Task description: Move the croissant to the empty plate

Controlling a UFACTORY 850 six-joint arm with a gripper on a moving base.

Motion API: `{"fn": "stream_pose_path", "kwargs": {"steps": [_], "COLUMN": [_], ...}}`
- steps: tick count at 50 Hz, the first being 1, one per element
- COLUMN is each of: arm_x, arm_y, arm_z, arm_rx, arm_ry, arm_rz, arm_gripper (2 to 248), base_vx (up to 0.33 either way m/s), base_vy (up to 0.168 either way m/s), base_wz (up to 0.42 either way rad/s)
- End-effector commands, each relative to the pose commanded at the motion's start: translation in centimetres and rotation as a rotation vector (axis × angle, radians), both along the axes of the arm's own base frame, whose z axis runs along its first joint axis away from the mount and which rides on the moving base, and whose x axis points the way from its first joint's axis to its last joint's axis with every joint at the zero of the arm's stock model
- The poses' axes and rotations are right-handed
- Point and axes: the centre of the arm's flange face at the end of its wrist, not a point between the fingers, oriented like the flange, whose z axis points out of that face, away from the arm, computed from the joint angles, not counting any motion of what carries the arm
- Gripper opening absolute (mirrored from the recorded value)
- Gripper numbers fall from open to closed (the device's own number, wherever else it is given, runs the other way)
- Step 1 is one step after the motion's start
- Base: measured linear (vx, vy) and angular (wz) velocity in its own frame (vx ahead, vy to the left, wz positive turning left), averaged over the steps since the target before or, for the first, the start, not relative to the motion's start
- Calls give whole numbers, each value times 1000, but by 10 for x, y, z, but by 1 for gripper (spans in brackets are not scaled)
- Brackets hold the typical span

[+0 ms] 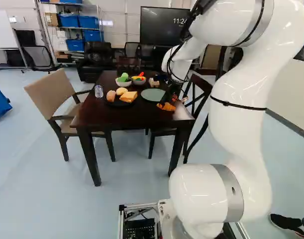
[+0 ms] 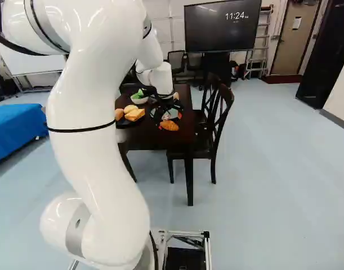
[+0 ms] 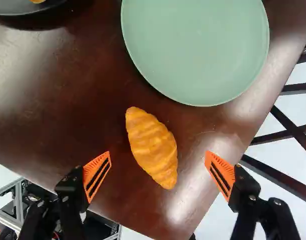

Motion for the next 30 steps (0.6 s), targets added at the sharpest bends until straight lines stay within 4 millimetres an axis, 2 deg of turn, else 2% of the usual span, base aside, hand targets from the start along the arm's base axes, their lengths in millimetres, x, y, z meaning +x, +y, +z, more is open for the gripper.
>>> {"fn": "stream_pose_path", "kwargs": {"steps": [23,24,28,29,30], "arm_x": [0,0,0,0,0], "arm_y": [0,0,0,0,0], "arm_z": [0,0,0,0,0], "arm_rx": [0,0,0,0,0], "arm_ry": [0,0,0,0,0], "arm_rz": [0,0,0,0,0], "arm_gripper": [247,238,238,224,224], "base_vx": [0,0,0,0,0], "base_vy": [0,0,0,0,0], "base_wz": [0,0,0,0,0]}}
